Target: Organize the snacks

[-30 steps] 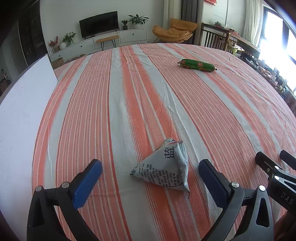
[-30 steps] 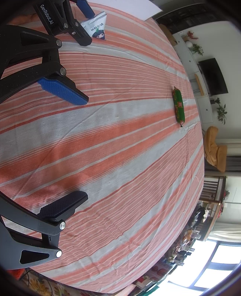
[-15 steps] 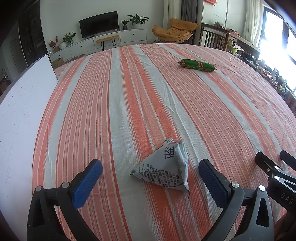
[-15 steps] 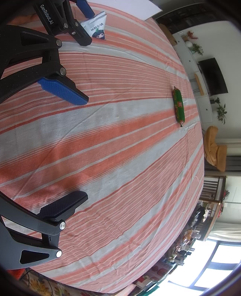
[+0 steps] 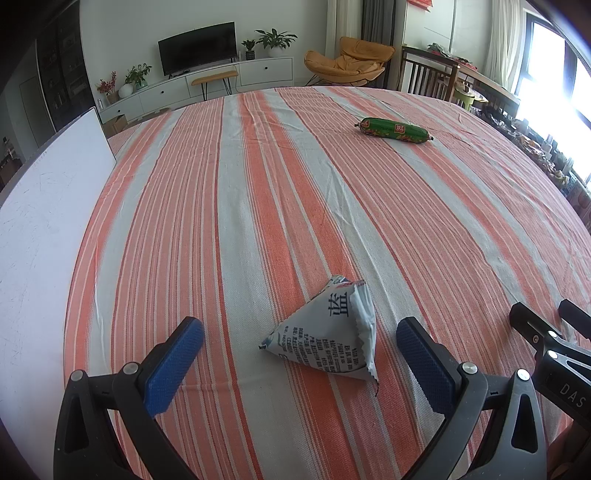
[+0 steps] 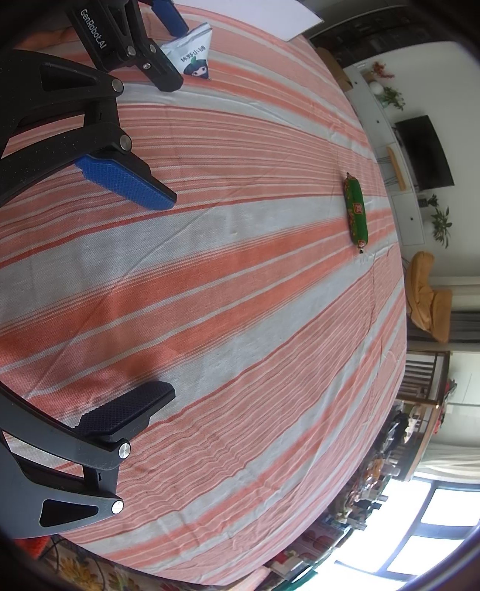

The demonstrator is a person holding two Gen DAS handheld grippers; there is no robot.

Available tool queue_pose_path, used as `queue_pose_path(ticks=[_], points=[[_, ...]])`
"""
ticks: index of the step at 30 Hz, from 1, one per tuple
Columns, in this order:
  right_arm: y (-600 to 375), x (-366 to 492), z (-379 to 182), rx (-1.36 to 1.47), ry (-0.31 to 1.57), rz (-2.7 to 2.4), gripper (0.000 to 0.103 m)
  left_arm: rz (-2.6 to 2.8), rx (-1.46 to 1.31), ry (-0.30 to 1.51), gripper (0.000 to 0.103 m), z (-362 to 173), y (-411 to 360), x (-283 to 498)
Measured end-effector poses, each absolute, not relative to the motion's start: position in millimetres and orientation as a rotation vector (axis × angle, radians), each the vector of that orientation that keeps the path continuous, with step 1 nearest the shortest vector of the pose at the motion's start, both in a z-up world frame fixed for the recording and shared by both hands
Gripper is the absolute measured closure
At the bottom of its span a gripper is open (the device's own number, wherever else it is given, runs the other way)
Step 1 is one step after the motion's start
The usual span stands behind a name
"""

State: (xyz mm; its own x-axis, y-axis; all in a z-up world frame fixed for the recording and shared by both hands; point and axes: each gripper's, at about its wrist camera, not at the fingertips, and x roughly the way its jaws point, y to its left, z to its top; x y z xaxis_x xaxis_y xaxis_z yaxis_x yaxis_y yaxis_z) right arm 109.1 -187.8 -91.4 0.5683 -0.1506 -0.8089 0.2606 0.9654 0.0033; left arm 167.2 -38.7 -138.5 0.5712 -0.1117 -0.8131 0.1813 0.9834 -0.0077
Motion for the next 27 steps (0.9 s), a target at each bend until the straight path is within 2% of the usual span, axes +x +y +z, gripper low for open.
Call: queue_pose_path(ticks=[19, 23, 27], points=[[-191, 107, -90, 0.145, 0.939, -0.228, 0.007, -0.172, 0.08, 0.948, 0.0, -138, -39, 167], [-219, 102, -75, 0.329, 0.896, -0.17, 0.009, -0.172, 0.08, 0.948, 0.0, -138, -39, 167], [-239, 140, -49, 0.266, 0.867, -0.101, 0.009, -0.171, 0.08, 0.948, 0.0, -138, -39, 167]])
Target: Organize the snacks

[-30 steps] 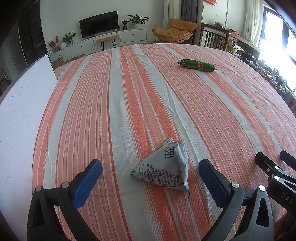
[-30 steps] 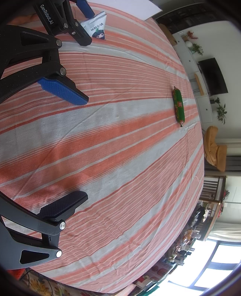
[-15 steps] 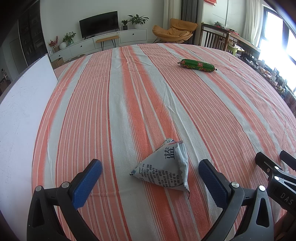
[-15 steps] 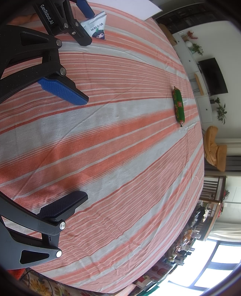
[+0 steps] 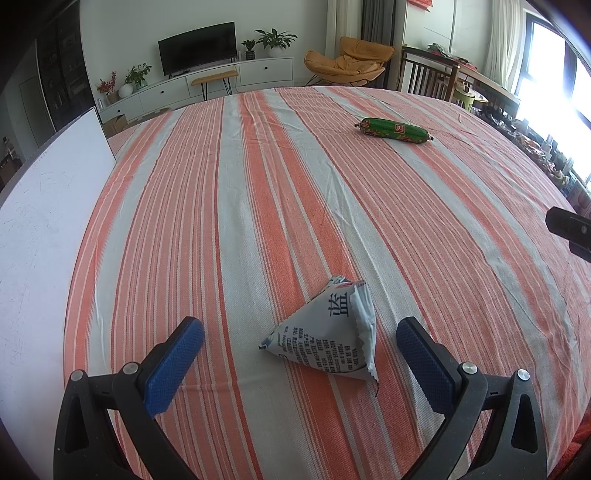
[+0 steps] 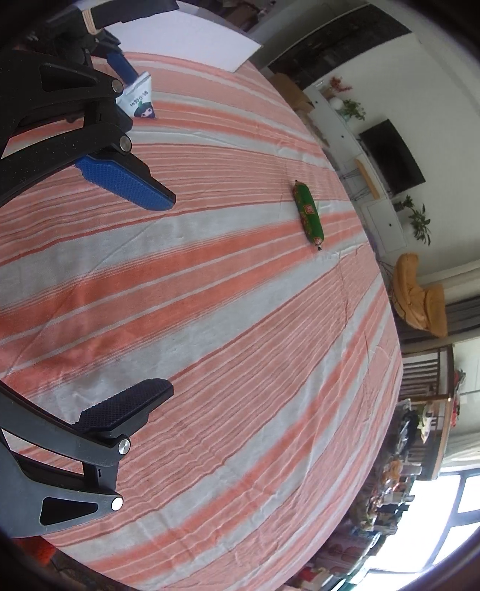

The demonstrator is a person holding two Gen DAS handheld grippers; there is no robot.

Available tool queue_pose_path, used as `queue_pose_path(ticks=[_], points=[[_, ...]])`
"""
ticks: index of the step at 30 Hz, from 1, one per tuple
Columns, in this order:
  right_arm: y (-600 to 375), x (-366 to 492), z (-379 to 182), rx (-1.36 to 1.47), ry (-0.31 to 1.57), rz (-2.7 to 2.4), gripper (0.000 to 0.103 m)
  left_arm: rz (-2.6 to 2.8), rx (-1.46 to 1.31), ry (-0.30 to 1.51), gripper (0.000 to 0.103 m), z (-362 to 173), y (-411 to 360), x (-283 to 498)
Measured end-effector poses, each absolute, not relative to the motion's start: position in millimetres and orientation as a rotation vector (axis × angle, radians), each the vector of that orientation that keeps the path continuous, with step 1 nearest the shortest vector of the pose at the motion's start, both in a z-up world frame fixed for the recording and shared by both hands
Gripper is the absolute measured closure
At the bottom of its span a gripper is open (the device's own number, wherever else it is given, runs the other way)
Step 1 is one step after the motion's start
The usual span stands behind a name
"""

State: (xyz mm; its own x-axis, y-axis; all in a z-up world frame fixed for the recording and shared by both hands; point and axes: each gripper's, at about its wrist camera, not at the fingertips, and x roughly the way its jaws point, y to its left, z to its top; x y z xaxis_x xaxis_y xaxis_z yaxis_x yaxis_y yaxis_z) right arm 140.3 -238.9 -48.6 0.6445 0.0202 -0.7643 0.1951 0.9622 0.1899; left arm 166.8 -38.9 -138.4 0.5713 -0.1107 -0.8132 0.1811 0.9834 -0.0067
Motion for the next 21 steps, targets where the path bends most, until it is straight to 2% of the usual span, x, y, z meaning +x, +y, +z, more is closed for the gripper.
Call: queue_pose_path(ticks=[4, 7, 11, 15, 20, 21], points=[[-233, 215, -29, 0.096, 0.894, 0.088, 0.009, -0.172, 0.08, 0.948, 0.0, -139, -39, 168], [-204, 270, -37, -0.118, 0.983, 0.219, 0.009, -0.172, 0.08, 0.948, 0.0, -139, -39, 168], [-175, 322, -49, -0.309, 0.975, 0.256, 0.01, -0.172, 0.08, 0.948, 0.0, -139, -39, 168], [-164, 362, -65, -0.3, 1.007, 0.293, 0.011, -0.172, 0.08, 0.948, 0.0, -138, -39, 168], [-160, 381, -89, -0.283, 1.153, 0.332, 0.012, -0.171, 0.081, 0.948, 0.0, -138, -39, 168], [-161, 380, -89, -0.262, 1.164, 0.334, 0.018, -0.171, 0.081, 0.948, 0.0, -139, -39, 168]])
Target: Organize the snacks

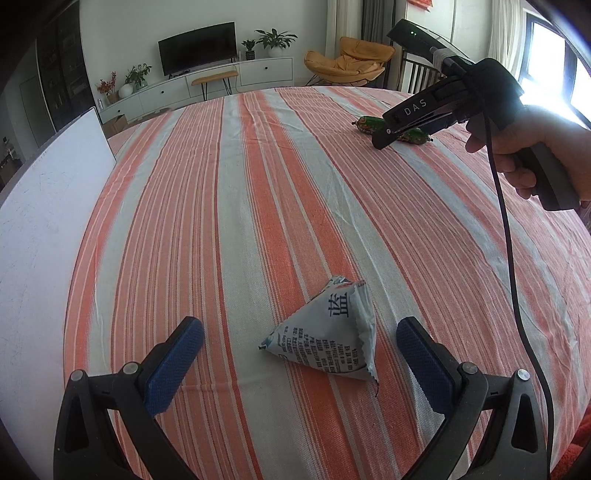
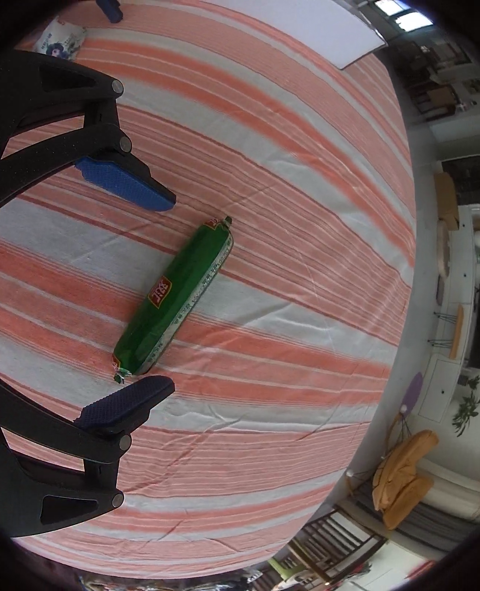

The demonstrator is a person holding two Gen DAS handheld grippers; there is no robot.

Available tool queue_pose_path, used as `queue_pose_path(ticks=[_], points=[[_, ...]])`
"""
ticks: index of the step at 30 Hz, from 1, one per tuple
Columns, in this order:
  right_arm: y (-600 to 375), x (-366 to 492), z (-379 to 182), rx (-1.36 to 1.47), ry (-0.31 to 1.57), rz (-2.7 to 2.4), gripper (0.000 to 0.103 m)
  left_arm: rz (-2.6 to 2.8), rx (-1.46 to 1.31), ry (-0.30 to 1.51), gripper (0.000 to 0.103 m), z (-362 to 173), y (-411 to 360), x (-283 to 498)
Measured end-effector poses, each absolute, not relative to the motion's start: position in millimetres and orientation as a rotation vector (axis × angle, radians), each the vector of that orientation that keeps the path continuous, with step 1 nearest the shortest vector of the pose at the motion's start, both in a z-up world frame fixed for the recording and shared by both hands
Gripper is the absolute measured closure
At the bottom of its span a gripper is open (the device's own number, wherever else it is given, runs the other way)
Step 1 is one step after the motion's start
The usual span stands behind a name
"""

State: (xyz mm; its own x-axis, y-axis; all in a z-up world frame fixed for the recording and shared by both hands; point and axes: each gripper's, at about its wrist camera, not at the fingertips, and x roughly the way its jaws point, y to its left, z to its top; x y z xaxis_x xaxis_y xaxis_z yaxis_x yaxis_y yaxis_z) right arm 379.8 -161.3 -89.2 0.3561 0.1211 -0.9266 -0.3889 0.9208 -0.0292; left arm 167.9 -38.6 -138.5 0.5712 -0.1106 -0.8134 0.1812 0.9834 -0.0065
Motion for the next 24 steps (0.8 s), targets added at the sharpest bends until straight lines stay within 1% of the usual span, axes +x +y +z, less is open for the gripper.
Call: queue_pose_path(ticks=[1, 2, 3, 4, 6, 9, 13, 17, 18, 19, 20, 21, 24], points=[[-164, 378, -88, -0.225, 1.169, 0.342, 0.035, -0.171, 0.081, 0.948, 0.0, -139, -38, 168], [-167, 374, -84, -0.213, 1.163, 0.328, 0.048, -0.171, 0.081, 0.948, 0.0, -139, -38, 168], [-170, 372, -81, -0.191, 1.172, 0.318, 0.07, -0.171, 0.081, 0.948, 0.0, -139, -38, 168], [-174, 369, -80, -0.159, 1.194, 0.306, 0.077, -0.171, 0.081, 0.948, 0.0, -139, -38, 168], [-176, 363, -80, -0.14, 1.218, 0.271, 0.08, -0.171, 0.08, 0.948, 0.0, -139, -38, 168], [-181, 345, -77, -0.056, 1.245, 0.243, 0.08, -0.171, 0.08, 0.948, 0.0, -139, -38, 168], [-199, 299, -74, 0.147, 1.266, 0.252, 0.08, -0.173, 0.078, 0.948, 0.0, -139, -37, 168], [-220, 231, -78, 0.383, 1.293, 0.305, 0.08, -0.212, 0.084, 0.974, 0.002, -137, -34, 169], [-225, 214, -79, 0.433, 1.293, 0.317, 0.08, -0.214, 0.08, 0.973, 0.011, -135, -32, 168], [-230, 197, -80, 0.492, 1.293, 0.329, 0.08, -0.215, 0.073, 0.968, 0.027, -132, -29, 166], [-236, 181, -82, 0.548, 1.291, 0.337, 0.08, -0.223, 0.063, 0.965, 0.035, -129, -26, 164], [-241, 167, -84, 0.602, 1.291, 0.345, 0.08, -0.237, 0.051, 0.964, 0.055, -127, -25, 163], [-254, 129, -88, 0.784, 1.261, 0.379, 0.08, -0.28, 0.005, 0.966, 0.057, -122, -19, 155]])
